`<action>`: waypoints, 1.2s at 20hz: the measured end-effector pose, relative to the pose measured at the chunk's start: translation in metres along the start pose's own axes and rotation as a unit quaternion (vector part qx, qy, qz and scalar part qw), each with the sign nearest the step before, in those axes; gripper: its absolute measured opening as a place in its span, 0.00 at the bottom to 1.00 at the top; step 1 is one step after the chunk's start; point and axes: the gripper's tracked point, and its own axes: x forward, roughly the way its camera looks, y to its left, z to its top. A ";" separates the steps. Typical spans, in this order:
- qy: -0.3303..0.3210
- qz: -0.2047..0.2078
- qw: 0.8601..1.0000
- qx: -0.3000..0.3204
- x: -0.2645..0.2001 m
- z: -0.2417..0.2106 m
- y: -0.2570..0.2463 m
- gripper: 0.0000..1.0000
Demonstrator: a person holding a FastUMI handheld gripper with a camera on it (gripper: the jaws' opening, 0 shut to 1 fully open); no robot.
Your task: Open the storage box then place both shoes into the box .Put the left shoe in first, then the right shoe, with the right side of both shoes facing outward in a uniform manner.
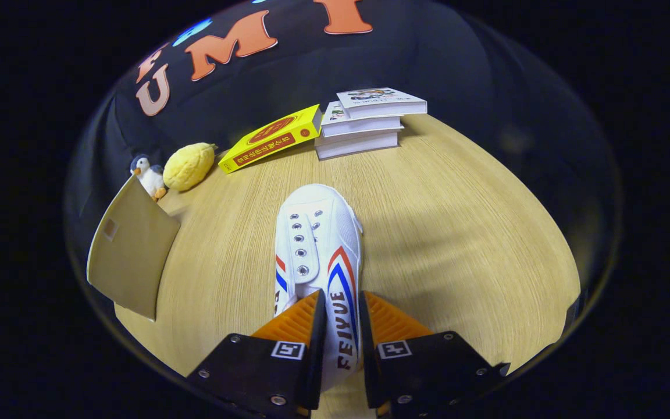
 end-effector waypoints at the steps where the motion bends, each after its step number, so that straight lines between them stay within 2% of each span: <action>1: -0.007 -0.002 1.000 0.002 0.001 0.000 -0.005 0.28; 2: -0.014 0.000 1.000 0.021 0.001 0.003 -0.008 0.13; 4: -0.018 0.014 0.997 0.077 -0.002 0.004 -0.008 0.01; 9: -0.034 0.048 0.988 0.142 -0.015 0.022 -0.005 0.00; 13: -0.056 0.051 0.987 0.143 -0.025 0.054 0.011 0.00; 16: -0.065 0.075 0.982 0.159 -0.040 0.075 0.039 0.00; 19: -0.079 0.076 0.982 0.152 -0.054 0.090 0.067 0.00; 24: -0.092 0.084 0.981 0.149 -0.078 0.106 0.145 0.00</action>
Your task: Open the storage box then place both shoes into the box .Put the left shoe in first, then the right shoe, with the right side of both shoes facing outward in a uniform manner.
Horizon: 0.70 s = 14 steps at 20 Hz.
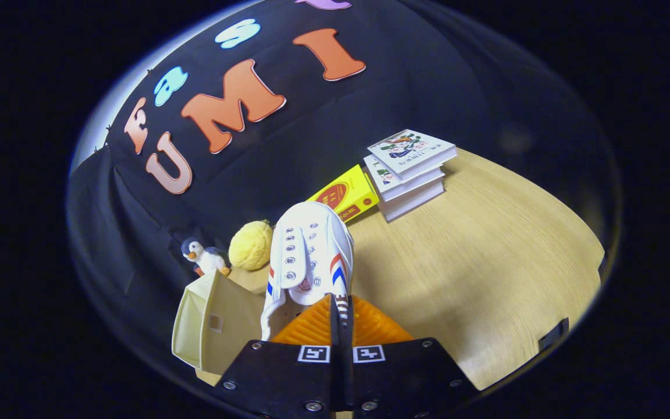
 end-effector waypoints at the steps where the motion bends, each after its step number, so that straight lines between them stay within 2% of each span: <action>1: 0.001 0.002 1.000 -0.001 -0.004 0.001 0.017 0.00; 9: 0.010 0.006 0.998 -0.058 -0.015 -0.042 0.160 0.00; 14: 0.029 0.011 0.996 -0.089 -0.007 -0.078 0.220 0.00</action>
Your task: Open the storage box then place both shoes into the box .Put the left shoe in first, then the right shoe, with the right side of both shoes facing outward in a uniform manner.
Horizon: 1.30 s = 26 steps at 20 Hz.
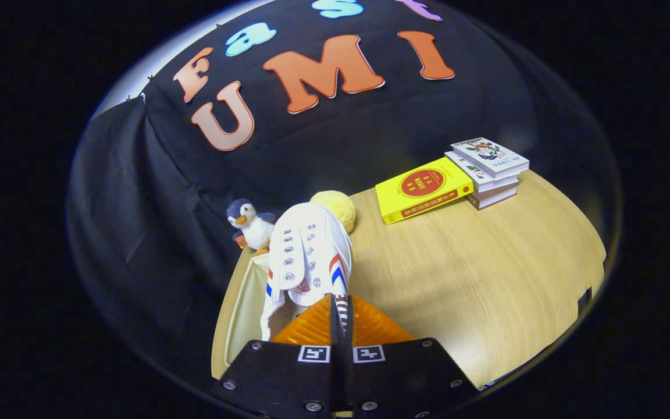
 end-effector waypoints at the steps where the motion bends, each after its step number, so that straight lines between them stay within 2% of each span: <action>1: 0.005 -0.006 1.000 -0.008 0.003 -0.005 0.005 0.00; 7: 0.029 -0.069 0.995 -0.063 0.028 -0.040 0.013 0.00; 10: 0.061 -0.076 0.993 -0.073 0.041 -0.065 0.017 0.04; 11: 0.052 -0.060 0.995 -0.066 0.043 -0.062 0.027 0.10; 12: 0.029 -0.045 0.997 -0.056 0.040 -0.051 0.038 0.24; 13: 0.008 -0.043 0.997 -0.062 0.037 -0.038 0.040 0.28; 16: -0.018 -0.049 0.995 -0.091 0.024 -0.012 0.035 0.47; 21: -0.047 -0.063 0.993 -0.088 -0.001 0.021 0.009 0.76; 22: -0.052 -0.066 0.992 -0.090 -0.007 0.027 0.003 0.86; 24: -0.063 -0.067 0.992 -0.088 -0.020 0.041 -0.007 0.96; 26: -0.076 -0.073 0.990 -0.090 -0.033 0.057 -0.021 0.98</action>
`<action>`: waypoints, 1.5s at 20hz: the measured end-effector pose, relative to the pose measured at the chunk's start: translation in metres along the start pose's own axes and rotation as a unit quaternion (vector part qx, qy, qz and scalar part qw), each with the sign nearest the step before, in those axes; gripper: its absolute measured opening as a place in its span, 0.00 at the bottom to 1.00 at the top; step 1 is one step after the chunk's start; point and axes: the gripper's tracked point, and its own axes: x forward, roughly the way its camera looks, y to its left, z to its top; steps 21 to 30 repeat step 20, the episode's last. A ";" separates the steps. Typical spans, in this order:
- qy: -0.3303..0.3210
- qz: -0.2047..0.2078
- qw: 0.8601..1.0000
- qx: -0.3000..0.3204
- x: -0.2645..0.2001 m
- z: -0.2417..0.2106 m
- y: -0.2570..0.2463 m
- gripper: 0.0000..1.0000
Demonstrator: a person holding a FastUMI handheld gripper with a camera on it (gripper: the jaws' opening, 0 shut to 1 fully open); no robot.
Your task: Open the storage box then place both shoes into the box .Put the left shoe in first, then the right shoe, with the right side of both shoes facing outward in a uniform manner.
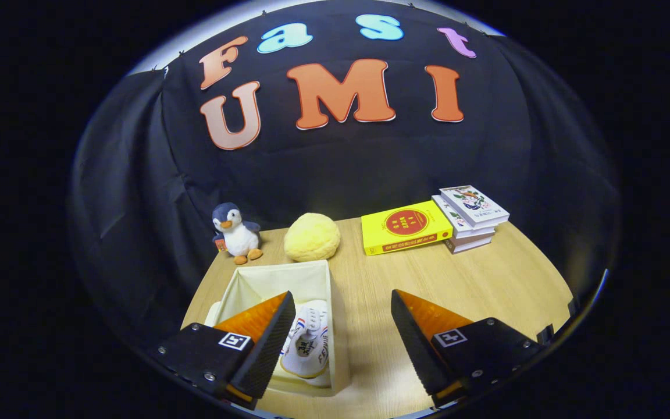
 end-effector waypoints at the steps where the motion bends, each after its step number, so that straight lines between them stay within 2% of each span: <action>1: -0.005 -0.003 1.000 0.000 -0.005 0.006 -0.009 0.98; 12: -0.074 -0.025 0.997 0.017 -0.044 0.086 -0.124 0.98; 20: -0.119 -0.046 0.992 0.020 -0.064 0.114 -0.223 0.98; 30: -0.119 -0.046 0.992 0.020 -0.064 0.114 -0.223 0.98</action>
